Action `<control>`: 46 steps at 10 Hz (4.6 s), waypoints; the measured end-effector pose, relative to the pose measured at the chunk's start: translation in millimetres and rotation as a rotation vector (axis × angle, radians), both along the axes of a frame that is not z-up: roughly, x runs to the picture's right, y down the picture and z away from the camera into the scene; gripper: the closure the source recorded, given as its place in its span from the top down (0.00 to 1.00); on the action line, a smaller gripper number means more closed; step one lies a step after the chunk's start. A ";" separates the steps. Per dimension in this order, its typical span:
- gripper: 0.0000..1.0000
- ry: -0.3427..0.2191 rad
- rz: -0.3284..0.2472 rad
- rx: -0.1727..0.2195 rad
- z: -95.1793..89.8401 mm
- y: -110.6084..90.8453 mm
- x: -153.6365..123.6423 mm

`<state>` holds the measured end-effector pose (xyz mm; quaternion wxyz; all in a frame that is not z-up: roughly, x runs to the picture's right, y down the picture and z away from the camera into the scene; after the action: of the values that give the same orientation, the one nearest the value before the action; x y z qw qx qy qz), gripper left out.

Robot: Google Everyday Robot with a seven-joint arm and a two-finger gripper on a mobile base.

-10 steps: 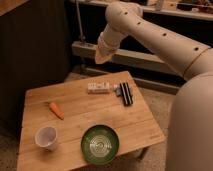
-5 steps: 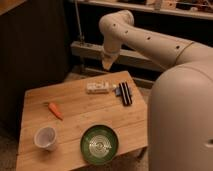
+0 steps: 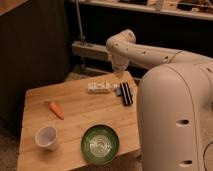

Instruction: Place the bottle in the ceramic bowl

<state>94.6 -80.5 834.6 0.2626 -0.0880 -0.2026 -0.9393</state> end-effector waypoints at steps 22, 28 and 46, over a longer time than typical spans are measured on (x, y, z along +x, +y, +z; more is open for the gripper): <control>0.63 -0.700 -0.066 0.045 30.8 -6.3 -39.7; 0.80 -0.735 -0.155 0.010 64.6 9.7 -53.9; 0.80 -0.668 -0.253 0.021 134.0 61.1 -96.1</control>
<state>-1.5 -19.5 968.6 0.0642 0.2023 -0.2549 -0.9434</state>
